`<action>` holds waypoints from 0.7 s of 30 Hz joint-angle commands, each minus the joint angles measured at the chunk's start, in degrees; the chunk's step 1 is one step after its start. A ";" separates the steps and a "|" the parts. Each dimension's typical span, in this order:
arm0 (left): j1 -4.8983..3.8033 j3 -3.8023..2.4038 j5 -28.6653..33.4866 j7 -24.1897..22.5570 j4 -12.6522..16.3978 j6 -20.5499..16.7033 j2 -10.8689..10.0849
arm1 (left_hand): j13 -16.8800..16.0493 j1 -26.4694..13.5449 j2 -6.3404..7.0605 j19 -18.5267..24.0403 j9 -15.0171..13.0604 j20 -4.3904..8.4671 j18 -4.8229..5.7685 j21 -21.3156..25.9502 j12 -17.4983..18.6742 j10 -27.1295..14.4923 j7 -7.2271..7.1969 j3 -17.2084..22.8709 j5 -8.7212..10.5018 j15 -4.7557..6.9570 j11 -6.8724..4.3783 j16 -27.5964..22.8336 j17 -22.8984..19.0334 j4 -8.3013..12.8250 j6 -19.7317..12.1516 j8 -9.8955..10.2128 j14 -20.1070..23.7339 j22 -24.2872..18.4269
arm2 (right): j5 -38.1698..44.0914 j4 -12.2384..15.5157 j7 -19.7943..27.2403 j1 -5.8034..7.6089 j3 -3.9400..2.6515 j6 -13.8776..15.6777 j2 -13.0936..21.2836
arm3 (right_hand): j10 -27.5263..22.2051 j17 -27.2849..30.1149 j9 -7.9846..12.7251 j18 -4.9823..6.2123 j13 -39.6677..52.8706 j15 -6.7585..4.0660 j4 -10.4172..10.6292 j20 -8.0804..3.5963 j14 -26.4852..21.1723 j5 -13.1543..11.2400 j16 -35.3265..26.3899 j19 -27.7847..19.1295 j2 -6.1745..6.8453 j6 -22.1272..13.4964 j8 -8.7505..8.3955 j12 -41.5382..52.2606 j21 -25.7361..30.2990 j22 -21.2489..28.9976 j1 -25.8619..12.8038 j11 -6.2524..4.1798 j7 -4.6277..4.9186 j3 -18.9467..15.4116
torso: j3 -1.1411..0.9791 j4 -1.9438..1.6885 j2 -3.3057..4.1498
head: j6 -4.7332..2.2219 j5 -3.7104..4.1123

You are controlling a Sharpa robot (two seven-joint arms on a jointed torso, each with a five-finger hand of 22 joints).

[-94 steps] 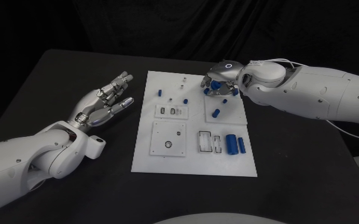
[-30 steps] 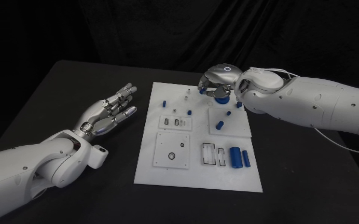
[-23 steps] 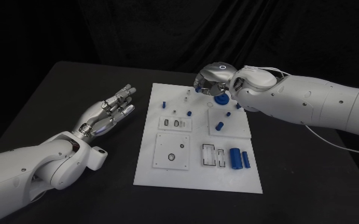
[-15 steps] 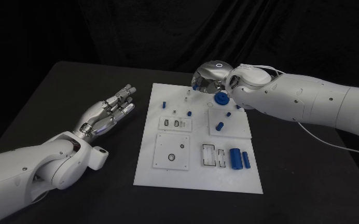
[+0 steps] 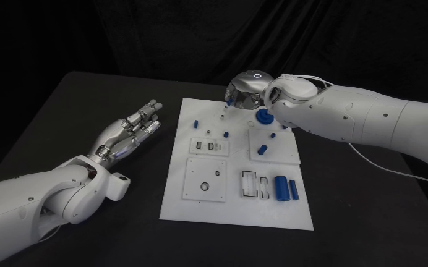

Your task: Assemble the parts on the task board

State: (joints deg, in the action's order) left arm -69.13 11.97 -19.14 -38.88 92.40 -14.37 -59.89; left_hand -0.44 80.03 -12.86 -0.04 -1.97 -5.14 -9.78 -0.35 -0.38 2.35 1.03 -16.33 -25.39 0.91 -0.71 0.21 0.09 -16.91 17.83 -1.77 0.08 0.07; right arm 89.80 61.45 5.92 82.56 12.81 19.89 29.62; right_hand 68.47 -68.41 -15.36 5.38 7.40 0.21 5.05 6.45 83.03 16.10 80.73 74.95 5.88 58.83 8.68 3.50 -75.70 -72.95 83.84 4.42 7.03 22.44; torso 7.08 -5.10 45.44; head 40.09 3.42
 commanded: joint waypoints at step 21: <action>-0.14 -0.03 1.38 -14.43 -0.10 0.62 0.31 | -0.05 0.09 0.12 -0.03 -0.10 -0.69 -0.31 0.29 -0.10 -0.10 0.35 0.09 -0.15 -0.62 0.53 -0.21 -0.09 0.29 0.46 -0.26 -0.08 0.00 | -0.04 -1.62 -0.50 -0.27 -0.03 -3.26 -1.58 | -0.87 0.92 -0.10 -0.52 -0.50 0.36 0.32 0.24 -0.50 0.09 -0.72 -0.65 0.11 -0.88 -0.78 -0.07 0.72 0.64 -0.28 0.18 -0.03 0.35 | -0.10 0.18 -0.17 | 0.23 0.11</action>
State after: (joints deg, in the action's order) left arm -69.13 11.98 -18.19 -38.88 92.26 -14.30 -59.68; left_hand -0.43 80.03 -12.86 -0.04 -2.01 -5.55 -9.76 -0.35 -0.38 2.13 1.24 -16.33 -25.39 0.71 -0.50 0.21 0.05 -16.91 18.03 -1.77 -0.12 0.08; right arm 89.66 59.96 5.90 82.47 12.82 17.64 28.12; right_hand 67.84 -67.54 -15.41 5.38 7.00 0.42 5.22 6.66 82.81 16.10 80.23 74.74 5.88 58.41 8.15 3.50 -75.36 -72.35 83.83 4.61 7.02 22.61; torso 6.96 -4.82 45.26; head 40.30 3.50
